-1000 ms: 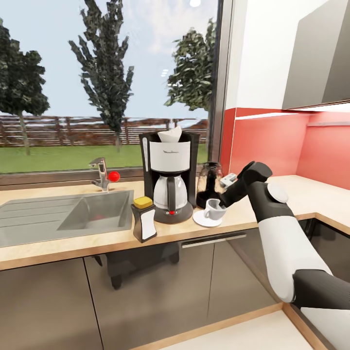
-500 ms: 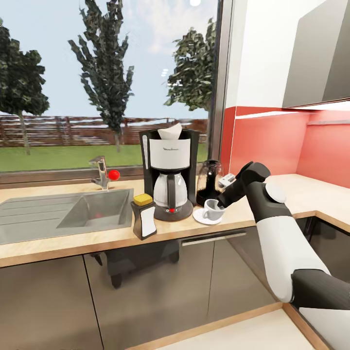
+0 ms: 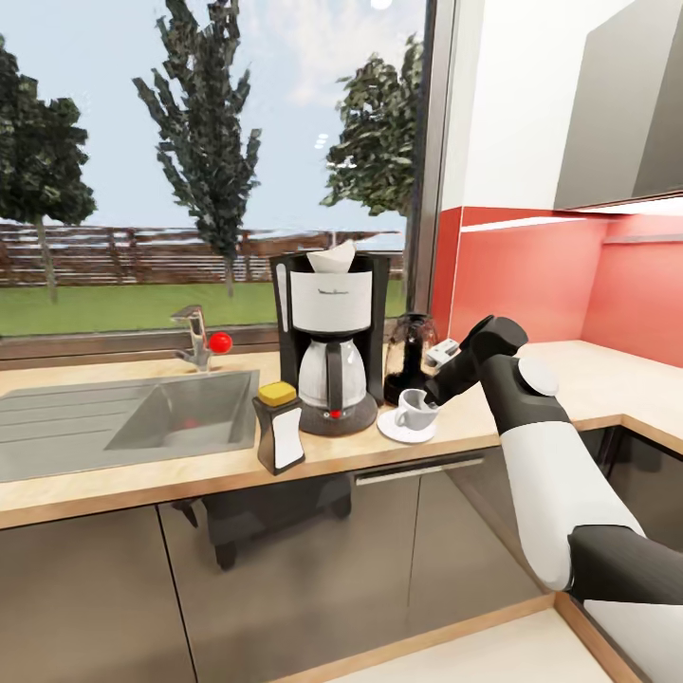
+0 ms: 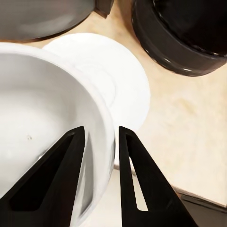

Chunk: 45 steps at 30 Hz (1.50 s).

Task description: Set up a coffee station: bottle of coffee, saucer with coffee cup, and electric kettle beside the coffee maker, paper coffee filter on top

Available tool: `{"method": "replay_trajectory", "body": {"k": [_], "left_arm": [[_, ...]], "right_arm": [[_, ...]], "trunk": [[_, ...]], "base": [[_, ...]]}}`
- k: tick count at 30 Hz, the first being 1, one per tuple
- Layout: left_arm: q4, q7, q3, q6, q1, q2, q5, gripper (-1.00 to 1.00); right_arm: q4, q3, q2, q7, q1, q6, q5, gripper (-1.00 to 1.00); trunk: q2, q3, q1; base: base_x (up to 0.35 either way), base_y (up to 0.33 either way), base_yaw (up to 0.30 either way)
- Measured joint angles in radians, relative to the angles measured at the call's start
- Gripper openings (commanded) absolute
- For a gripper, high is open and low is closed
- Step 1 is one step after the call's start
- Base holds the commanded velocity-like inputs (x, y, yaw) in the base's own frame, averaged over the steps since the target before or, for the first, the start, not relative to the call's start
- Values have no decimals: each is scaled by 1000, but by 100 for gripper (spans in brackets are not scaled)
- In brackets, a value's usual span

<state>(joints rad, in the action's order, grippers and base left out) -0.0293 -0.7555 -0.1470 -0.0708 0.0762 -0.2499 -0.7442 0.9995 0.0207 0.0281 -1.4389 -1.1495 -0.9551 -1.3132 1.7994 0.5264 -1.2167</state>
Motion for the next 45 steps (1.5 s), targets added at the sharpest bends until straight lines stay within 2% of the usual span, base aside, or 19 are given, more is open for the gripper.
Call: {"method": "replay_trajectory", "body": {"k": [17,32,37,41,45], "left_arm": [[-1,1,0,0,0,0,0,100],[-2,-4,0,1,0,0,0,100],[-2,-4,0,1,0,0,0,100],[-2,-5,0,1,0,0,0,100],[-2,-5,0,1,0,0,0,100]], "right_arm": [[0,0,0,0,0,0,0,-100],[0,0,0,-1,0,0,-1,-100],[0,0,0,-1,0,0,-1,-100],[0,1,-1,-1,0,0,-1,-100],[0,1,-1,0,0,0,-1,-100]], "trunk": [[0,0,0],[0,0,0],[35,16,-19],[35,16,-19],[63,28,-34]], "base": [[121,0,0],[12,0,0],[0,0,0],[0,0,0],[0,0,0]]}}
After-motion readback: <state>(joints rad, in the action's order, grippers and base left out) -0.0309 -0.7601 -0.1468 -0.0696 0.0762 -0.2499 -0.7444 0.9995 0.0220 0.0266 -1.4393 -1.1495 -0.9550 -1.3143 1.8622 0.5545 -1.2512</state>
